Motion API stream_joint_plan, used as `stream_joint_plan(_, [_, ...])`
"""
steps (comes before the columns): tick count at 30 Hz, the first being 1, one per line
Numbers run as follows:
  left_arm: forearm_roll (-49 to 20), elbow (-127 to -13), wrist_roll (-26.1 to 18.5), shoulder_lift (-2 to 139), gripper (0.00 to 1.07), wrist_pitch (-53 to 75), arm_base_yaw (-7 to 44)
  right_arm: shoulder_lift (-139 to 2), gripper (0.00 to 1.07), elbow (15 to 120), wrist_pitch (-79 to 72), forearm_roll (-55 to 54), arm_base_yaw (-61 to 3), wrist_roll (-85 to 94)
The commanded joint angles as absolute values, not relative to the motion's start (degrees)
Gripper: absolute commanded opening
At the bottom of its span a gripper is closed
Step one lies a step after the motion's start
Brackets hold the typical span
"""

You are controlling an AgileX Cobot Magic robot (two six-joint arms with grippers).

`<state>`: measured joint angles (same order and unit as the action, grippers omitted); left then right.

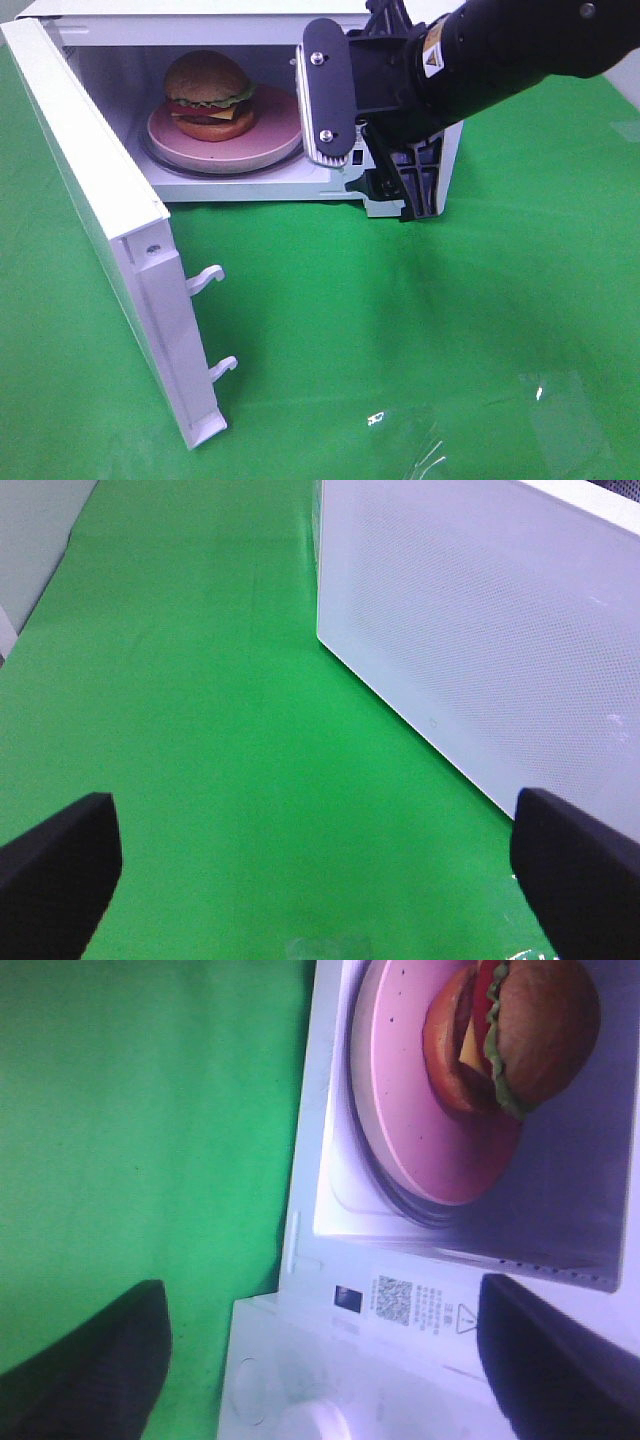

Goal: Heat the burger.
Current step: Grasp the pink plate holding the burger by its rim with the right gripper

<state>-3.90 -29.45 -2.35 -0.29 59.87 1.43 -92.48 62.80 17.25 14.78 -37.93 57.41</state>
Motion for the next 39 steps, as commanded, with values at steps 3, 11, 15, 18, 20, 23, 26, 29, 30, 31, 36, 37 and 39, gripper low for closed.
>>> stream_joint_plan(3, [-4.3,-29.3,-2.3,-0.6,0.98,59.3,1.2,-95.6,0.81,66.2,17.6,15.9,-38.0,56.4])
stream_joint_plan(11, [-4.3,-29.3,-2.3,-0.6,0.98,59.3,1.2,-103.1,0.79,72.5,18.0,18.2,-38.6,56.0])
stream_joint_plan(15, [-4.3,-29.3,-2.3,-0.6,0.98,59.3,1.2,-105.4,0.79,74.6,18.1,18.2,-38.6,55.3])
stream_joint_plan(18, [-4.3,-29.3,-2.3,-0.6,0.98,59.3,1.2,-108.7,0.78,77.6,18.2,18.2,-38.6,54.4])
stream_joint_plan(20, [-4.3,-29.3,-2.3,-0.6,0.98,59.3,1.2,-110.4,0.77,79.3,18.2,18.2,-38.6,53.7])
stream_joint_plan(23, [-4.3,-29.3,-2.3,-0.6,0.98,59.3,1.2,-111.8,0.77,80.8,18.4,18.2,-38.6,53.6])
stream_joint_plan(26, [-4.3,-29.3,-2.3,-0.6,0.98,59.3,1.2,-114.1,0.76,83.1,18.6,18.1,-38.6,53.6])
stream_joint_plan(29, [-4.3,-29.3,-2.3,-0.6,0.98,59.3,1.2,-117.2,0.76,86.2,19.0,17.9,-38.7,53.6])
stream_joint_plan(30, [-4.3,-29.3,-2.3,-0.6,0.98,59.3,1.2,-117.2,0.76,86.2,19.0,17.9,-38.7,53.6])
stream_joint_plan(31, [-4.3,-29.3,-2.3,-0.6,0.98,59.3,1.2,-118.7,0.76,87.4,19.6,17.8,-38.7,53.6])
stream_joint_plan(36, [-4.3,-29.3,-2.3,-0.6,0.98,59.3,1.2,-122.0,0.76,90.3,19.9,17.6,-38.7,53.3])
stream_joint_plan(37, [-4.3,-29.3,-2.3,-0.6,0.98,59.3,1.2,-122.0,0.76,90.3,19.9,17.6,-38.7,53.3])
stream_joint_plan(39, [-4.3,-29.3,-2.3,-0.6,0.98,59.3,1.2,-122.6,0.76,91.0,20.1,17.6,-38.7,53.0])
